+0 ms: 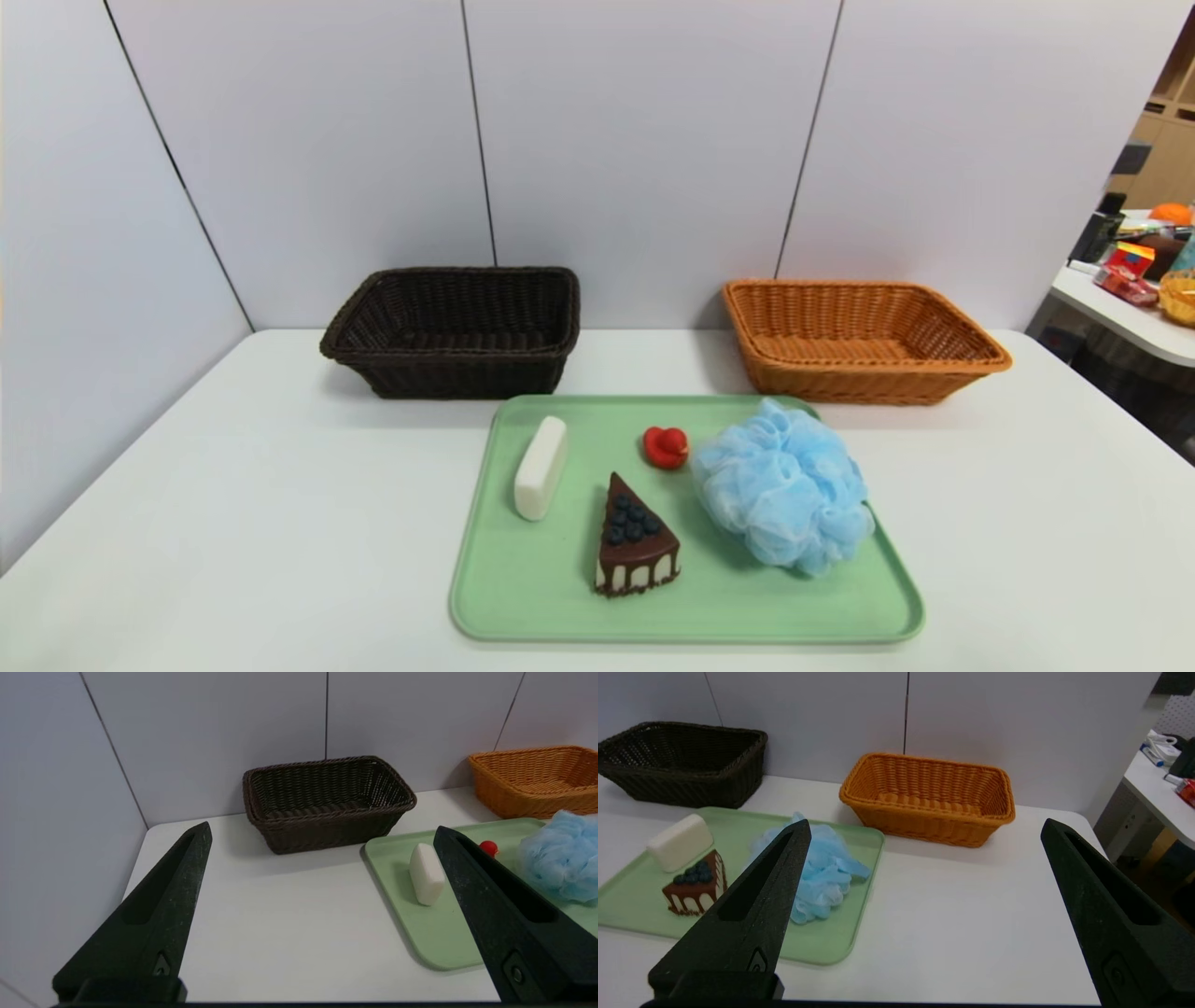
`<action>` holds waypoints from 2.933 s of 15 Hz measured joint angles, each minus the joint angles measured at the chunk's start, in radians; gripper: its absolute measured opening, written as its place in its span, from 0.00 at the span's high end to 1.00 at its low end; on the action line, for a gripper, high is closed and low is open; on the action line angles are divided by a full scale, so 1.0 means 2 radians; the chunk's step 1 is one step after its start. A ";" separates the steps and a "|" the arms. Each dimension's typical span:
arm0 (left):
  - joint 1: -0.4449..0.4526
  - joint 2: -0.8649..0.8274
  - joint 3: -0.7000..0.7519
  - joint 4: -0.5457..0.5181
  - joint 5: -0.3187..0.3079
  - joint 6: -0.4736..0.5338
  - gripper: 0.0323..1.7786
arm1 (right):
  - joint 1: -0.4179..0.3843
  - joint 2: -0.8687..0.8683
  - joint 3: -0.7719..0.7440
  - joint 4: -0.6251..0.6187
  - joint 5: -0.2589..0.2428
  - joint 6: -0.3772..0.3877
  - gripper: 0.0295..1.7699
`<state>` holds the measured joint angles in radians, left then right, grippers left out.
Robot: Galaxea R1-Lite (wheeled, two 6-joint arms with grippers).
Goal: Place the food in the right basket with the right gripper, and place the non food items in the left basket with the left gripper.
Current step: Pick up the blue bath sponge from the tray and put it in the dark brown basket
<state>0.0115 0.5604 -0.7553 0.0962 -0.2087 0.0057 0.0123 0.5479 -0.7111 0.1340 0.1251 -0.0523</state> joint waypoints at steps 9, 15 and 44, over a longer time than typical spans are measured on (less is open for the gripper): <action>-0.118 0.256 -0.023 -0.062 0.006 -0.008 0.05 | 0.210 0.277 -0.069 -0.052 -0.094 0.011 0.04; -0.186 0.278 0.035 -0.136 0.047 -0.067 0.05 | 0.241 0.313 -0.040 -0.074 -0.095 0.039 0.04; -0.232 0.253 0.046 -0.130 0.087 -0.064 0.05 | 0.296 0.484 0.007 -0.171 -0.086 0.020 0.03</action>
<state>-0.4521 1.0666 -0.6628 -0.1640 -0.0355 -0.1221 0.6043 1.5168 -0.6970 -0.2081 -0.0462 -0.0115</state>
